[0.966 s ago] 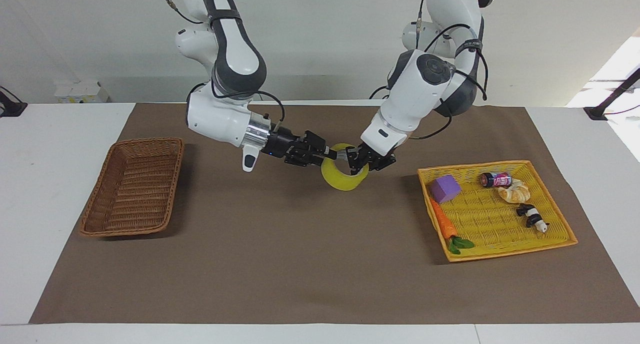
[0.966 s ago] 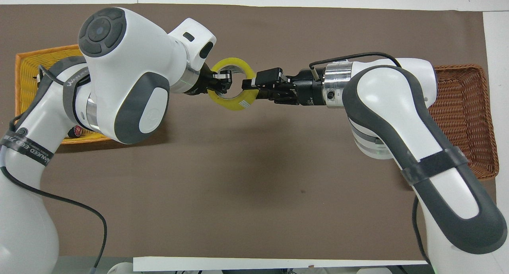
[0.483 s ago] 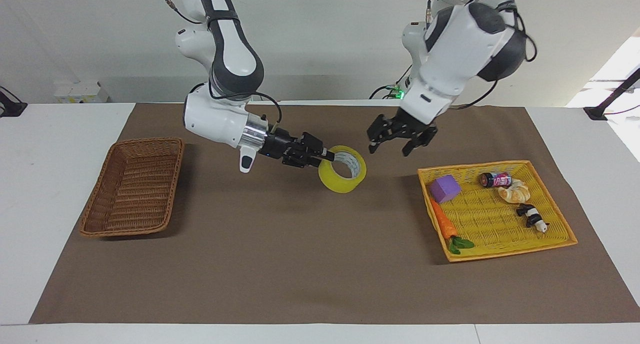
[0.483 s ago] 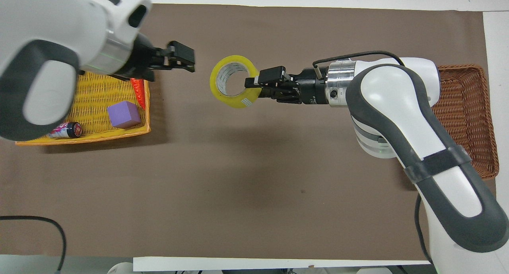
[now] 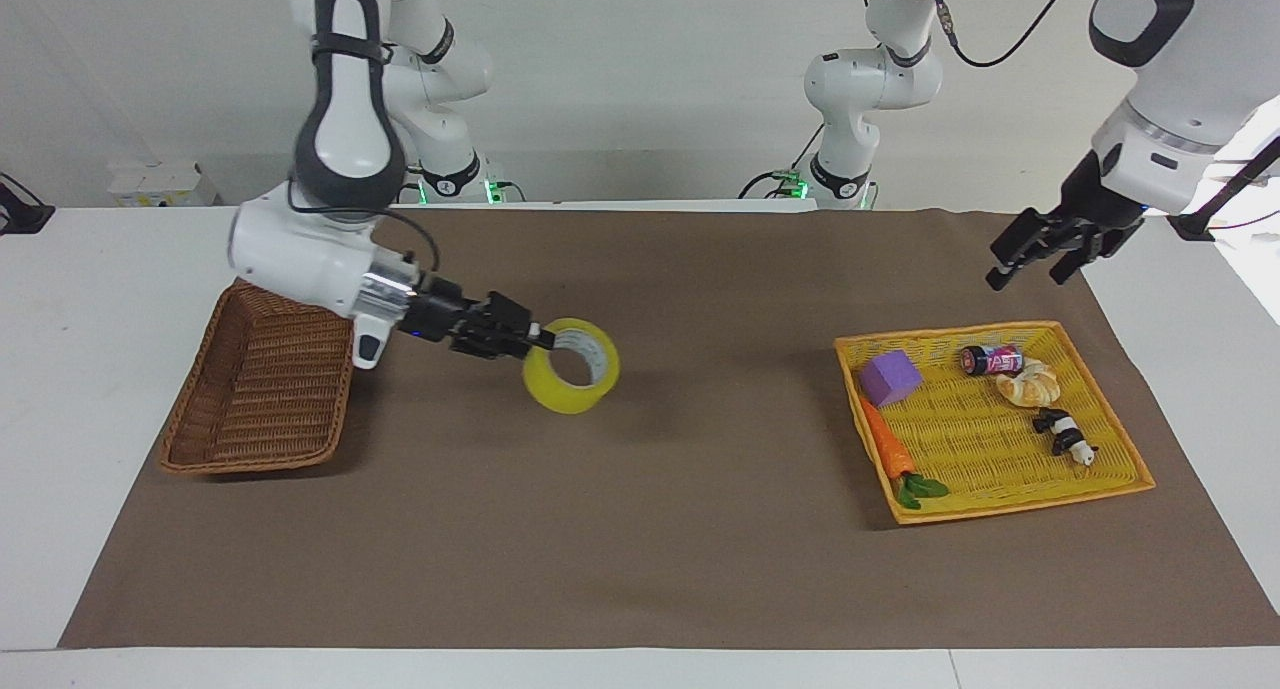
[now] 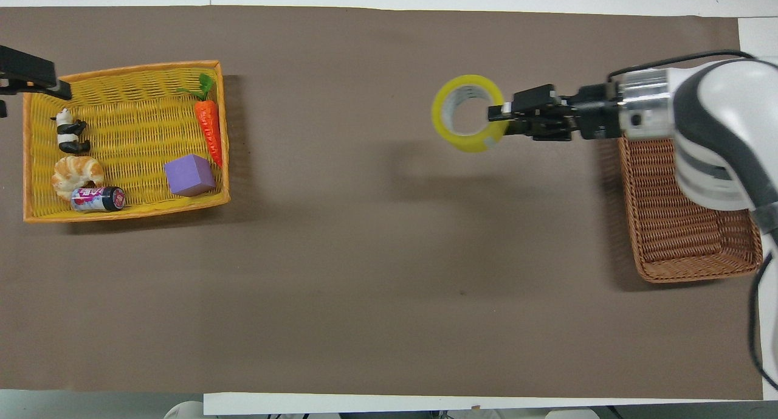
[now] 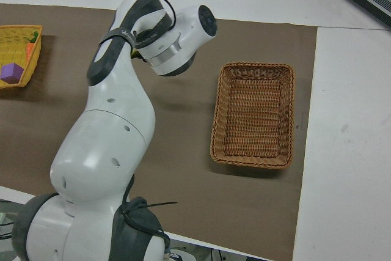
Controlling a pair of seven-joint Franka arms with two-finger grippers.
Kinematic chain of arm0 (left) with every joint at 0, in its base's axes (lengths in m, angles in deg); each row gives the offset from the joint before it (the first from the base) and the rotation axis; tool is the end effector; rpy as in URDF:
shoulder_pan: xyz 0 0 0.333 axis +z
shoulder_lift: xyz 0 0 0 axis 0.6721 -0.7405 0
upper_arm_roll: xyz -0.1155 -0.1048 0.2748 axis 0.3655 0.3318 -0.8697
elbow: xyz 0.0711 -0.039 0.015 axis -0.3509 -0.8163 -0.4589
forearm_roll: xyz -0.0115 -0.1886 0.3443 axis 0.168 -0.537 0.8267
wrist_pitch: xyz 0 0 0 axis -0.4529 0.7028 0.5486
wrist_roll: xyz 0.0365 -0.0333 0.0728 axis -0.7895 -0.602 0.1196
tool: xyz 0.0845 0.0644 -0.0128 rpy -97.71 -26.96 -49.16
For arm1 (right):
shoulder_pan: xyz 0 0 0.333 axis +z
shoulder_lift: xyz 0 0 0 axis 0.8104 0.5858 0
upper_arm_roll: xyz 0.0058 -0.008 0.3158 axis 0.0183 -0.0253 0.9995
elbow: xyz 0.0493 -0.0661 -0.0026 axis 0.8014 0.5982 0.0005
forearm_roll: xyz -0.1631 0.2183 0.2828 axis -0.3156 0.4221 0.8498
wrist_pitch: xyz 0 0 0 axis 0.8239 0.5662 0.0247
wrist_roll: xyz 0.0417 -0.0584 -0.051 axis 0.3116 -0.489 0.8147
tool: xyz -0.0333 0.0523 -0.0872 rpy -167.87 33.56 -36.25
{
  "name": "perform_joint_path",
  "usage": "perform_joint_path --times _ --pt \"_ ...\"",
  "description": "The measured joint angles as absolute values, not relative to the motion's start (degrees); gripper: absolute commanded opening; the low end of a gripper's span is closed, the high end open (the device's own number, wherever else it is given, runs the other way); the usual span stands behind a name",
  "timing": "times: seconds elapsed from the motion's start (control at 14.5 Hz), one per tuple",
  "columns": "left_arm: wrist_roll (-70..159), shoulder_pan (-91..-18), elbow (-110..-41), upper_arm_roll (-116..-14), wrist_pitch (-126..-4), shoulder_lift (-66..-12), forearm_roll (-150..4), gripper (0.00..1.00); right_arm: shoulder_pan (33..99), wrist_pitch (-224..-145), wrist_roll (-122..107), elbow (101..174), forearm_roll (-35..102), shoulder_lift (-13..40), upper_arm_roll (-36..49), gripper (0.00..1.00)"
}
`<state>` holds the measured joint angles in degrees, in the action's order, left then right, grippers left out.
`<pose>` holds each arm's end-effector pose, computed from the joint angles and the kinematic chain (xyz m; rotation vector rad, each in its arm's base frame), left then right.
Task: Move tape to another basket
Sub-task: 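Carry the tape with the right gripper over the brown basket, then lower the tape into the brown basket and open the right gripper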
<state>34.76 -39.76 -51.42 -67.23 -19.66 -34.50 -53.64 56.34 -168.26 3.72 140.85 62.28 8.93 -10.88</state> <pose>0.5866 0.0044 0.6241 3.0365 0.1836 0.0791 0.5963 0.0001 0.4305 -2.1503 0.2010 0.0396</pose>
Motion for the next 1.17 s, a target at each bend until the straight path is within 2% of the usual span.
perform_joint_path --times 0.07,0.21,0.41,0.69,1.17 --pt "33.90 -37.10 -51.89 -67.26 -19.66 -34.47 -53.36 1.00 50.29 -162.03 7.26 139.59 59.32 9.91 -10.99 0.00" --pt "33.17 -32.77 -52.28 -67.30 -19.66 -34.41 -53.28 1.00 39.26 -150.63 15.72 132.30 51.06 15.26 -11.10 0.00" --pt "32.92 -29.06 -52.47 -67.29 -19.44 -34.15 -53.25 1.00 30.27 -143.86 25.27 123.71 44.10 24.08 -11.09 0.00" --pt "32.89 -29.86 -52.38 -65.68 -19.28 -33.34 -51.59 1.00 28.81 -144.09 32.43 122.03 38.41 28.64 -11.07 0.00" --pt "32.81 -37.48 -51.48 -64.01 -13.03 -30.48 -45.06 1.00 27.27 -146.04 36.81 122.92 36.70 29.92 -11.07 0.02"
